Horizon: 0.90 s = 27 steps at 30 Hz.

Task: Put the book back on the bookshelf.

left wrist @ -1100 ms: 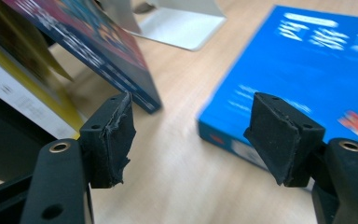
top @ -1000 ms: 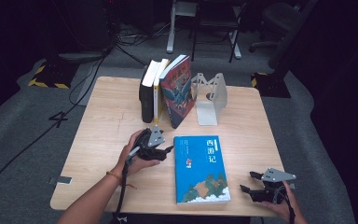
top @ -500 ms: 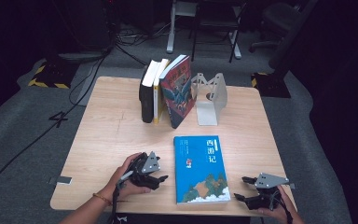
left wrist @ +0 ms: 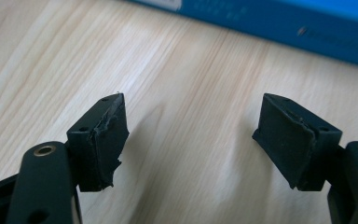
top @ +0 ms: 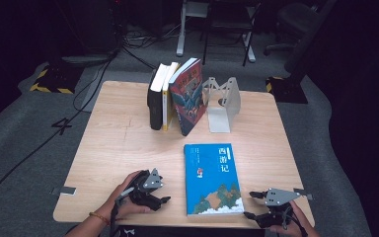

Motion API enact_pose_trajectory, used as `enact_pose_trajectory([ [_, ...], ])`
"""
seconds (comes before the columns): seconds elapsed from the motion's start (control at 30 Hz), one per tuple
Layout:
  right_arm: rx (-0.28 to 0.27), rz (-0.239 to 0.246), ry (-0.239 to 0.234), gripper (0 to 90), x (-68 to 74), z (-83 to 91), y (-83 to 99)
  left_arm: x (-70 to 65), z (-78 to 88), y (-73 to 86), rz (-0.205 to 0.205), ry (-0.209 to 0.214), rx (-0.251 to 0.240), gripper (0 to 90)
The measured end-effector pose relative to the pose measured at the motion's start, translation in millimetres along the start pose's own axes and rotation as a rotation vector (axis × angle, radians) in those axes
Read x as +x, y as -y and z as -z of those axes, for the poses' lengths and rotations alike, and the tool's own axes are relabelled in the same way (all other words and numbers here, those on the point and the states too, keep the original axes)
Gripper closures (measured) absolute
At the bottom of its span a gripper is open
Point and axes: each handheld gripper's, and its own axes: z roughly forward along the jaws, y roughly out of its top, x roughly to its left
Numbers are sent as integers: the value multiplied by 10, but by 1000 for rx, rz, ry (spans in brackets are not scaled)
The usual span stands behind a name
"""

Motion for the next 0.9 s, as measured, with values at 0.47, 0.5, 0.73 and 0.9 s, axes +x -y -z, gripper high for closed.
enact_pose_trajectory([
  [0.47, 5, 38, -52, 265, 114, -34, -73, 51, -11, 53, 10, 0, -28, 183],
  [0.5, 1, 35, -50, 265, 122, -45, -84, 52, -12, 50, 9, -1, -25, 180],
  [0.73, -20, 44, -8, 275, 189, -122, -184, 48, -22, 39, 7, -3, -25, 176],
  [0.9, -3, 40, 20, 210, 216, -193, -220, -69, -48, 15, -16, 22, -29, 183],
])
